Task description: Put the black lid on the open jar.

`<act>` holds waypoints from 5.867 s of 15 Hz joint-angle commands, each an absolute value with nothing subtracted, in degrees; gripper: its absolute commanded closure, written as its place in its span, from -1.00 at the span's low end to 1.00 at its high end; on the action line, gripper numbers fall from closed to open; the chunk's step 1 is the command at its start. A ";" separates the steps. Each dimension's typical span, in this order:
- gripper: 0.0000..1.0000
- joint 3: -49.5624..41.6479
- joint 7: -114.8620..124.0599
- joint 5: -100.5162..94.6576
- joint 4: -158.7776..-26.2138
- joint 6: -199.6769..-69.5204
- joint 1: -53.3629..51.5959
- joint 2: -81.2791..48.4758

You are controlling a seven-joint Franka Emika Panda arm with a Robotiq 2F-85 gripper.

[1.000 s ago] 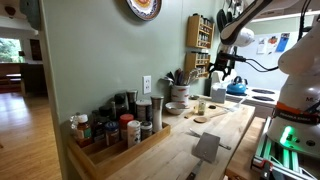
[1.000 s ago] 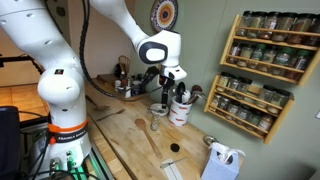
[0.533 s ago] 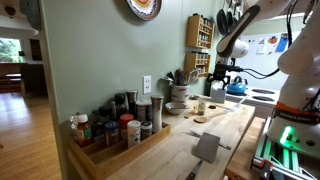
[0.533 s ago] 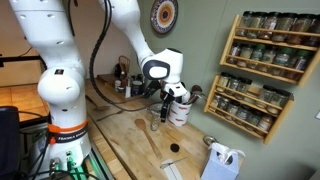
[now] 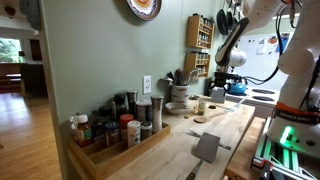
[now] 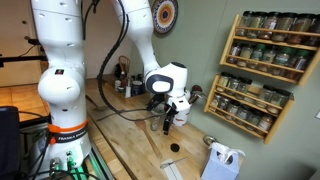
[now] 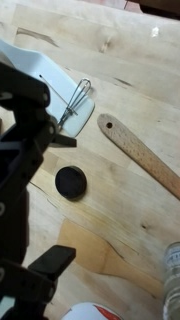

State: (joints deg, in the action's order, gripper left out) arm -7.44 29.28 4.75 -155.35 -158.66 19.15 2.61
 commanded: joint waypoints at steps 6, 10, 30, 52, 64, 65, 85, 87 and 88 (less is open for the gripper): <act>-1.00 -10.22 26.41 14.78 -147.83 -161.73 15.19 -7.77; -1.00 -11.51 23.29 18.69 -147.88 -163.20 15.88 -10.58; -1.00 -13.38 23.79 17.85 -144.64 -165.54 13.67 -17.68; 0.39 -15.52 24.76 16.38 -140.13 -164.33 10.95 -23.20; 0.39 -14.47 17.48 4.31 -159.61 -156.68 6.69 5.57; 0.39 -13.37 17.46 3.81 -160.50 -155.32 6.93 7.92; 0.39 0.33 23.56 2.05 -157.28 -154.00 7.31 9.01; 0.39 0.42 25.38 0.52 -157.29 -156.53 7.71 7.21; 0.39 0.41 26.39 -0.51 -157.29 -157.36 7.93 6.38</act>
State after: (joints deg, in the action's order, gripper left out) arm -0.31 22.63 2.83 -157.33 -154.14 6.73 9.33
